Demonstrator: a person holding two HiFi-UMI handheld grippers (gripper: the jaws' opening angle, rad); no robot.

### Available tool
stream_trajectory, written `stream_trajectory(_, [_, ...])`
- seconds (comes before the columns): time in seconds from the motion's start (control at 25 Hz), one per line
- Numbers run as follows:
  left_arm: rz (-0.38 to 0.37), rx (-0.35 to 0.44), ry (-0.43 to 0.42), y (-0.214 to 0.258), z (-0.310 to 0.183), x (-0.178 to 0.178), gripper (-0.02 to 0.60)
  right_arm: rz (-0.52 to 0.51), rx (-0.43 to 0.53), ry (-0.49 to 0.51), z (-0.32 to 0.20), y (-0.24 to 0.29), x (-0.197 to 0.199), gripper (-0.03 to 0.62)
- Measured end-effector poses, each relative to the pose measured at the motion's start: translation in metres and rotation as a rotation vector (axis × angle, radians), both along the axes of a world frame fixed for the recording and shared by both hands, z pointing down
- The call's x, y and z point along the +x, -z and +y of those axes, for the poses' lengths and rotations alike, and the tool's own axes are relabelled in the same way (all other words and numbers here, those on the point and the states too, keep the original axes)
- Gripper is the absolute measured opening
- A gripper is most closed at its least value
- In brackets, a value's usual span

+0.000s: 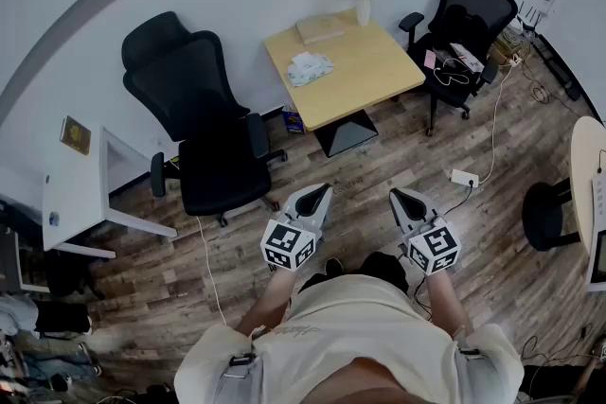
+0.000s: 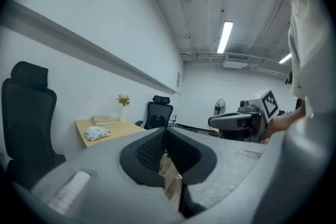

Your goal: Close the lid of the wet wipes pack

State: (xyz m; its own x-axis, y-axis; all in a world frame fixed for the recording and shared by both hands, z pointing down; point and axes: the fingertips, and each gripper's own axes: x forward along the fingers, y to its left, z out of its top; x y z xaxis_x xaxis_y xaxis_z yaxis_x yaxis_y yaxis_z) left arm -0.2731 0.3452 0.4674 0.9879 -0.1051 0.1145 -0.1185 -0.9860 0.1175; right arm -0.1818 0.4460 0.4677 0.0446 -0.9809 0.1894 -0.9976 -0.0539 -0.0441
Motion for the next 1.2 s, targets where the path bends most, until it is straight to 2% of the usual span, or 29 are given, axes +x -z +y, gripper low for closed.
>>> stream_trajectory(0.16, [-0.01, 0.012, -0.007, -0.005, -0.003, -0.005, 0.018, 0.003, -0.002, -0.003, -0.007, 0.0, -0.004, 0.002])
stream_trajectory(0.36, [-0.021, -0.022, -0.017, -0.012, -0.011, -0.008, 0.018, -0.007, -0.007, -0.005, -0.013, 0.002, -0.01, 0.002])
stream_trajectory(0.68, [-0.037, -0.052, -0.023, -0.023, -0.025, 0.016, 0.018, -0.003, -0.07, -0.024, -0.018, -0.015, 0.009, 0.002])
stream_trajectory(0.76, [-0.043, -0.081, -0.025, -0.028, -0.027, 0.024, 0.018, -0.015, -0.082, -0.019, -0.023, -0.022, 0.017, 0.002])
stream_trajectory(0.92, [0.003, -0.186, -0.029, -0.02, -0.041, 0.048, 0.018, -0.039, -0.083, 0.001, -0.041, -0.029, 0.041, 0.002])
stream_trajectory(1.2, [-0.01, -0.055, 0.067, 0.022, -0.107, 0.102, 0.018, -0.032, -0.008, 0.042, -0.095, -0.01, 0.108, 0.002])
